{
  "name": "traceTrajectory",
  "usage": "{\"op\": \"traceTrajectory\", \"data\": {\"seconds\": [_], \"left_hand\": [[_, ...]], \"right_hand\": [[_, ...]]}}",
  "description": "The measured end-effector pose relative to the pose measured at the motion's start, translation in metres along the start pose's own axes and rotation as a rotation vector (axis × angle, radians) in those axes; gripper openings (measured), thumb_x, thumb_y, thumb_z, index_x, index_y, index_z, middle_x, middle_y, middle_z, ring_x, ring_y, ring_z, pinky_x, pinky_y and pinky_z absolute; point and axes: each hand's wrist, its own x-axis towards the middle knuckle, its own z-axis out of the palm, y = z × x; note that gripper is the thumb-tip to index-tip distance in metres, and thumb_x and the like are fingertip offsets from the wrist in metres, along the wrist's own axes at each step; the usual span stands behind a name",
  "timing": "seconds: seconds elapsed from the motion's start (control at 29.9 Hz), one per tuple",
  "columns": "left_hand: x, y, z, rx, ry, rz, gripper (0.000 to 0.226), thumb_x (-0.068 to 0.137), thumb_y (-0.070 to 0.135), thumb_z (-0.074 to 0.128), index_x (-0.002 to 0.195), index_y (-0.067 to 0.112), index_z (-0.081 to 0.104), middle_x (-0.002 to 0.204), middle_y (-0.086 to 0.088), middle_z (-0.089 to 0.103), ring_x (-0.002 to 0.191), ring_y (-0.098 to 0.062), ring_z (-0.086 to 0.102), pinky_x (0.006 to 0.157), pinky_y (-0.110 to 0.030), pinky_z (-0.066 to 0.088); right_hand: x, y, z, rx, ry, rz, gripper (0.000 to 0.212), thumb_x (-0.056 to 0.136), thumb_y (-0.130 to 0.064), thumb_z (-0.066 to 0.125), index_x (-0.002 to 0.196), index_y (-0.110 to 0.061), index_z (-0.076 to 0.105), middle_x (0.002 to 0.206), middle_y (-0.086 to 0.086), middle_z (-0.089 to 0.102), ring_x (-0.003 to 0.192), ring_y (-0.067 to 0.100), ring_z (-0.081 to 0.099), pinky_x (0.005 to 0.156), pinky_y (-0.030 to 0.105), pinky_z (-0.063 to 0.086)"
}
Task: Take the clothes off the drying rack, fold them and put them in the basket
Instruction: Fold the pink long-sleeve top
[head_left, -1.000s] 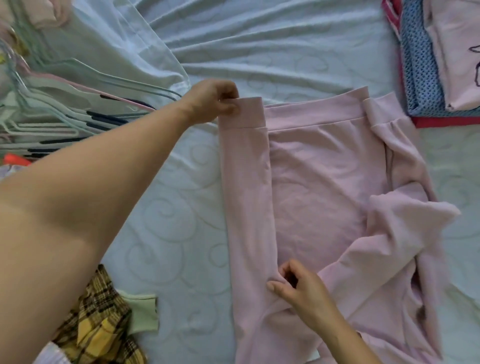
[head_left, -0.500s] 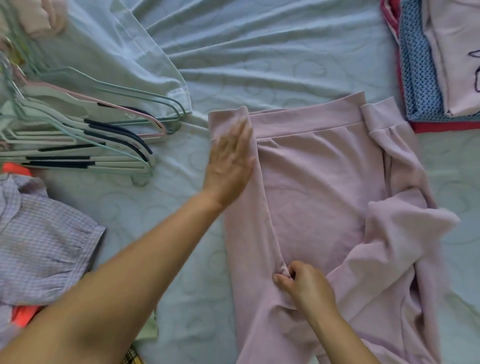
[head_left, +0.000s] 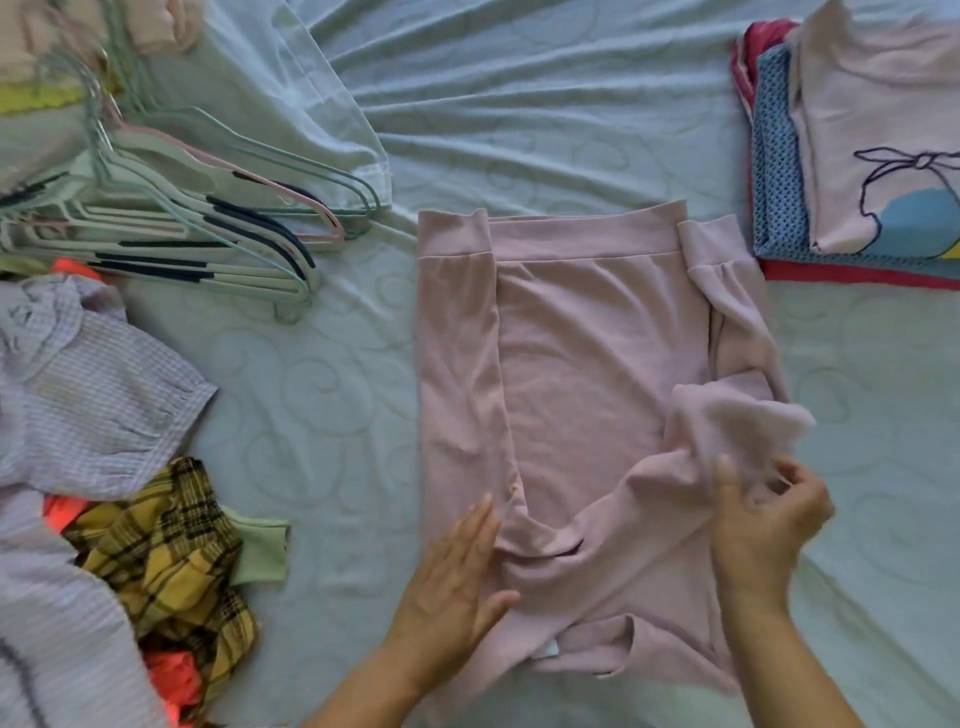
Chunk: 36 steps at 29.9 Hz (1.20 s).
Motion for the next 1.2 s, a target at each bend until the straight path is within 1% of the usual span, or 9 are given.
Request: {"op": "traceTrajectory", "data": {"seconds": [0.13,0.3,0.47,0.74,0.87,0.94,1.04,1.1,1.2], "left_hand": [[-0.057,0.015,0.038,0.109,-0.056,-0.05,0.082,0.081,0.067,0.041,0.141,0.012,0.031,0.157,0.0,0.008,0.144,-0.018,0.01,0.11,-0.035,0.02],[-0.064,0.026,0.048,0.179,-0.036,-0.076,0.09,0.065,0.059,0.057,0.137,0.01,0.036,0.15,-0.01,0.026,0.144,-0.024,0.01,0.111,-0.04,0.017],[-0.072,0.019,0.054,0.15,0.086,-0.075,0.079,0.053,0.016,0.061,0.128,0.005,0.042,0.142,-0.015,0.038,0.137,-0.027,0.024,0.11,-0.04,0.021],[-0.073,0.029,0.031,-0.189,0.18,-0.054,0.042,0.06,0.018,0.052,0.101,0.024,0.052,0.107,0.008,0.064,0.101,-0.009,0.053,0.097,-0.016,0.035],[-0.075,0.031,0.017,-0.721,0.225,-0.515,0.033,0.064,0.028,0.047,0.088,0.048,0.058,0.081,0.028,0.06,0.072,0.011,0.053,0.069,-0.008,0.042],[-0.074,0.027,0.014,-0.924,0.15,-0.619,0.027,0.062,0.031,0.054,0.082,0.048,0.06,0.067,0.023,0.059,0.062,0.008,0.048,0.061,-0.016,0.04],[-0.067,0.009,0.012,-1.242,0.071,-0.754,0.045,0.049,0.027,0.058,0.092,0.017,0.062,0.072,0.005,0.07,0.069,-0.005,0.058,0.063,-0.017,0.044],[-0.064,-0.005,0.011,-1.356,0.022,-0.811,0.054,0.05,0.023,0.064,0.101,0.007,0.056,0.08,-0.001,0.073,0.075,-0.007,0.064,0.068,-0.017,0.049],[-0.062,-0.014,0.008,-1.433,-0.052,-0.854,0.065,0.048,0.028,0.072,0.105,0.003,0.054,0.09,-0.003,0.074,0.084,-0.007,0.067,0.071,-0.019,0.05]], "right_hand": [[0.055,0.01,-0.02,0.459,-0.226,0.537,0.045,0.071,-0.056,0.068,0.087,-0.014,0.057,0.08,-0.004,0.061,0.064,0.007,0.059,0.064,0.024,0.046],[0.082,0.006,-0.014,0.532,-0.274,0.688,0.024,0.087,-0.033,0.06,0.069,-0.022,0.048,0.05,-0.006,0.04,0.039,0.004,0.038,0.035,0.01,0.032],[0.072,-0.045,-0.056,0.837,-0.277,0.398,0.022,0.085,-0.019,0.047,0.065,-0.023,0.041,0.04,-0.011,0.038,0.038,0.003,0.035,0.039,0.012,0.032],[0.047,-0.12,-0.043,0.818,-0.377,0.077,0.013,0.082,-0.012,0.05,0.072,-0.02,0.045,0.058,-0.008,0.048,0.049,0.004,0.051,0.048,0.016,0.04],[0.037,-0.17,-0.004,0.828,-0.417,-0.054,0.01,0.082,-0.012,0.053,0.078,-0.017,0.045,0.054,-0.008,0.053,0.051,0.009,0.058,0.052,0.02,0.047],[0.033,-0.195,0.035,0.711,-0.39,-0.145,0.013,0.087,-0.009,0.051,0.079,-0.018,0.044,0.056,-0.006,0.055,0.051,0.011,0.061,0.049,0.025,0.049],[0.023,-0.218,0.111,0.516,-0.479,-0.275,0.009,0.084,-0.013,0.054,0.089,-0.018,0.049,0.081,-0.002,0.056,0.063,0.008,0.062,0.057,0.025,0.049],[0.02,-0.209,0.156,0.256,-0.623,-0.312,0.025,0.086,-0.015,0.052,0.111,-0.019,0.051,0.105,-0.001,0.055,0.086,0.01,0.057,0.07,0.02,0.048],[0.018,-0.159,0.172,-0.041,-0.565,-0.269,0.039,0.089,-0.012,0.048,0.128,-0.008,0.046,0.128,0.008,0.046,0.11,0.02,0.051,0.095,0.029,0.044]]}}
